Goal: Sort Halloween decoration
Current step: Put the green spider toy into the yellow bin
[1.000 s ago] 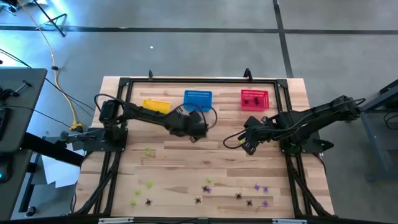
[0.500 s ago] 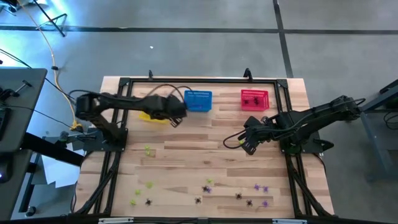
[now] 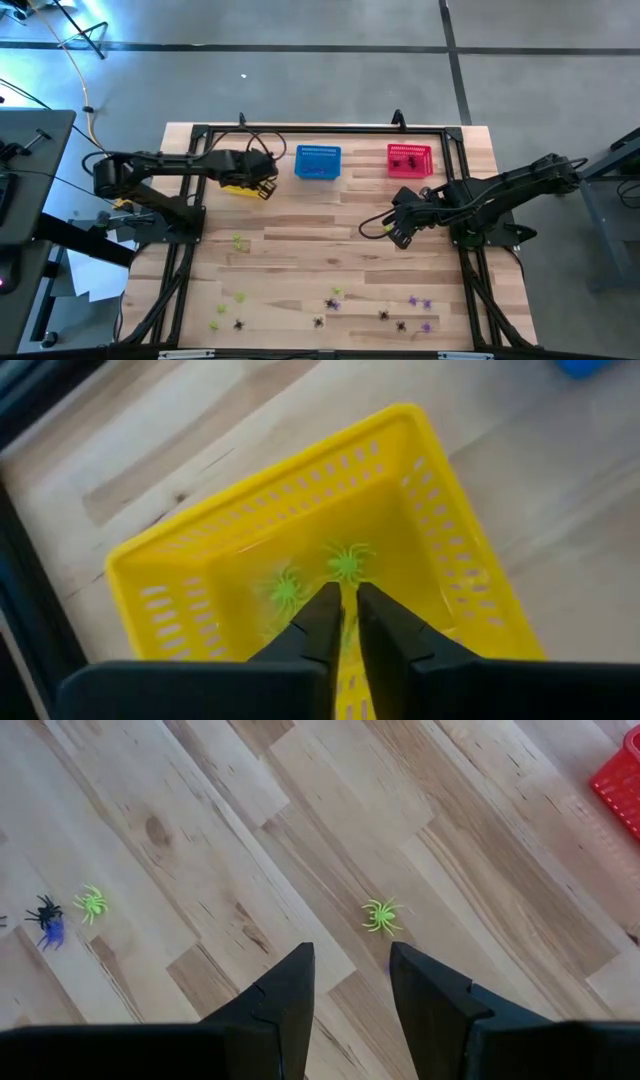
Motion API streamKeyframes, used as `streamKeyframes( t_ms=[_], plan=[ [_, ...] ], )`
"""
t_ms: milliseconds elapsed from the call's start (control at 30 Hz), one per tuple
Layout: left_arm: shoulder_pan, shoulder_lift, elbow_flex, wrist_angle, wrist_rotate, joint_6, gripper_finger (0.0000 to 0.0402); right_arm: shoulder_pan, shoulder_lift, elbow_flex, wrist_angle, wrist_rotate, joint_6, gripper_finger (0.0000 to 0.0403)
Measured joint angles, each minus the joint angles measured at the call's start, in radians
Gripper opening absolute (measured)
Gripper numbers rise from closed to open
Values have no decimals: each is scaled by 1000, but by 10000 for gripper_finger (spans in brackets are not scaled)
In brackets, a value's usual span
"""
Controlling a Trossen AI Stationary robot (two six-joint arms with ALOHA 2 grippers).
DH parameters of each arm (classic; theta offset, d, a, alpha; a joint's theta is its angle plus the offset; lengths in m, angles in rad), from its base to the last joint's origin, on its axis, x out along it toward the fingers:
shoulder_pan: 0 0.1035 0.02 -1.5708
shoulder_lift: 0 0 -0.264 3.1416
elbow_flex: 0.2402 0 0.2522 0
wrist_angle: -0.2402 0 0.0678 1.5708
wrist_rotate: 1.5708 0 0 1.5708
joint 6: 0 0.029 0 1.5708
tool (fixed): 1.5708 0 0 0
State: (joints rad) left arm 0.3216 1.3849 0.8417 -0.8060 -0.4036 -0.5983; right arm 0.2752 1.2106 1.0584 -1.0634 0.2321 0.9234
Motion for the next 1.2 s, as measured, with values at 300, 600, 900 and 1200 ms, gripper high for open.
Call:
streamKeyframes(
  t_ms=[300,600,900,1200],
  plan=[
    [-7,-41,-1,-2,25,25,79,0,0,0,0,0,0,130],
    [-216,-188,-1,-99,241,-202,77,0,0,0,1,0,0,130],
    [-687,-167,-1,-142,212,-750,77,0,0,0,1,0,0,130],
    [-1023,-7,-1,-10,249,-1198,77,0,0,0,5,0,0,130]
  ],
)
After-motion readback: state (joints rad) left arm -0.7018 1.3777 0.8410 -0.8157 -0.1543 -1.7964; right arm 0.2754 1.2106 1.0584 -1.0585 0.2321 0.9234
